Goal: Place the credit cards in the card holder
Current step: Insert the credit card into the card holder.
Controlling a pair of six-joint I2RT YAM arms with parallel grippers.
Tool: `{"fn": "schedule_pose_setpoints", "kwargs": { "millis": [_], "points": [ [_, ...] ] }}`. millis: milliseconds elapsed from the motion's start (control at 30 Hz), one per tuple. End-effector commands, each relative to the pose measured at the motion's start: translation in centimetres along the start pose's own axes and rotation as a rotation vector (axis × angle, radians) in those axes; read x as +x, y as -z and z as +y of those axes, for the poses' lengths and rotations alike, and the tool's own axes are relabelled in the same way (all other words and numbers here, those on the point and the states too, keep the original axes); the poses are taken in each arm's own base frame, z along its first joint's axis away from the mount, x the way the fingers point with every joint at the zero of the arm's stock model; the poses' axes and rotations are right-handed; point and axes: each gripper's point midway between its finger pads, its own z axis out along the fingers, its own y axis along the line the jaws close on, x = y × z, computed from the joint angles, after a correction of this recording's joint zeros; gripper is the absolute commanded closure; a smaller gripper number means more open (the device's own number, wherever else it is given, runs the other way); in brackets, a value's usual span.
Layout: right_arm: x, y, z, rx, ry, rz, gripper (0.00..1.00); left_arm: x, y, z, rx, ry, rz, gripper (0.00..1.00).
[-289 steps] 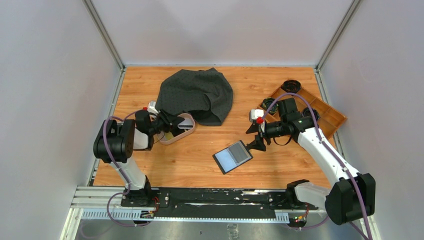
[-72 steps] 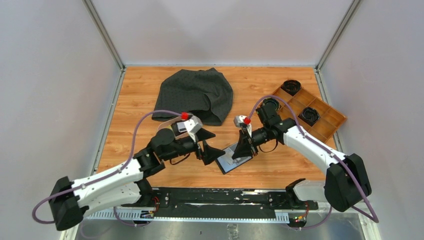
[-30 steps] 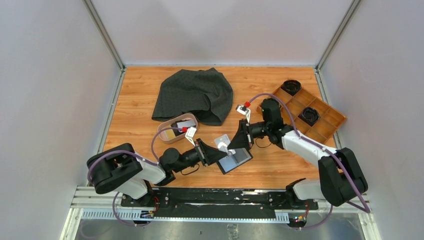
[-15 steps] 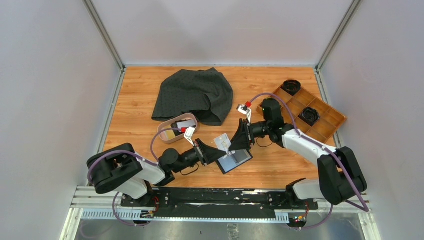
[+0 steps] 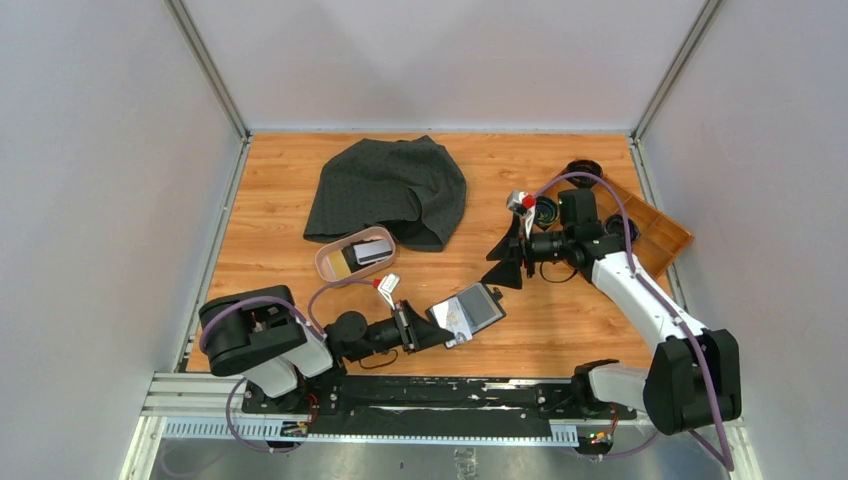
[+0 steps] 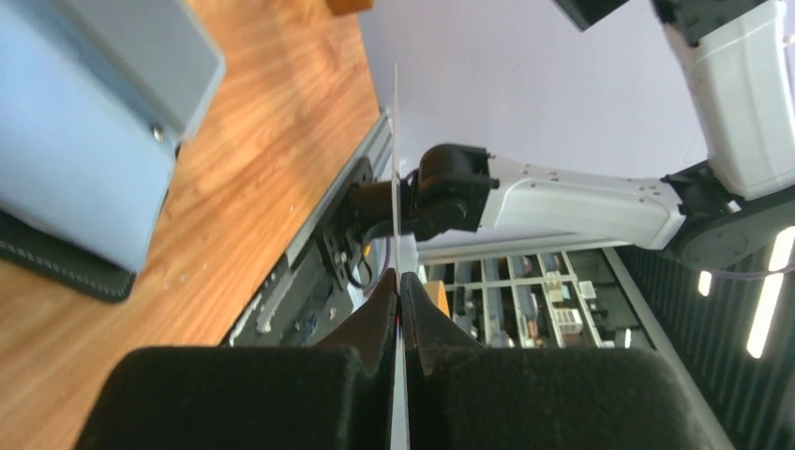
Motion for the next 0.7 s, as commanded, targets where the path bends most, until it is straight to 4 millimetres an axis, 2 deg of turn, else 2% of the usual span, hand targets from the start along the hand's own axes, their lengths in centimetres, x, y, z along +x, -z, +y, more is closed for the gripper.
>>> {"fn": "schedule_pose_setpoints", "kwargs": {
  "millis": [0,267,500,667],
  "points": [
    [2.5,-0.2,-0.1,-0.029,-0.042,0.039,0.25,0.7,-0.1,0.4,-0.024,0.067,-0.026,1.00],
    [5.3,-1.4,-1.8,-0.063,-0.207,0.105,0.27,1.5,-0.4,2.5,-0.101,0.065,-0.062,1.00],
    [7.6,-1.6,-3.3,-0.016,-0.199,0.218,0.29,1.7,-0.8,4.2,-0.155,0.062,-0.074,1.00],
    [8.8,-2.0,-3.6,-0.029,-0.232,0.292,0.33,1.9,-1.4,5.2,-0.183,0.082,-0.074,1.00]
  ]
}}
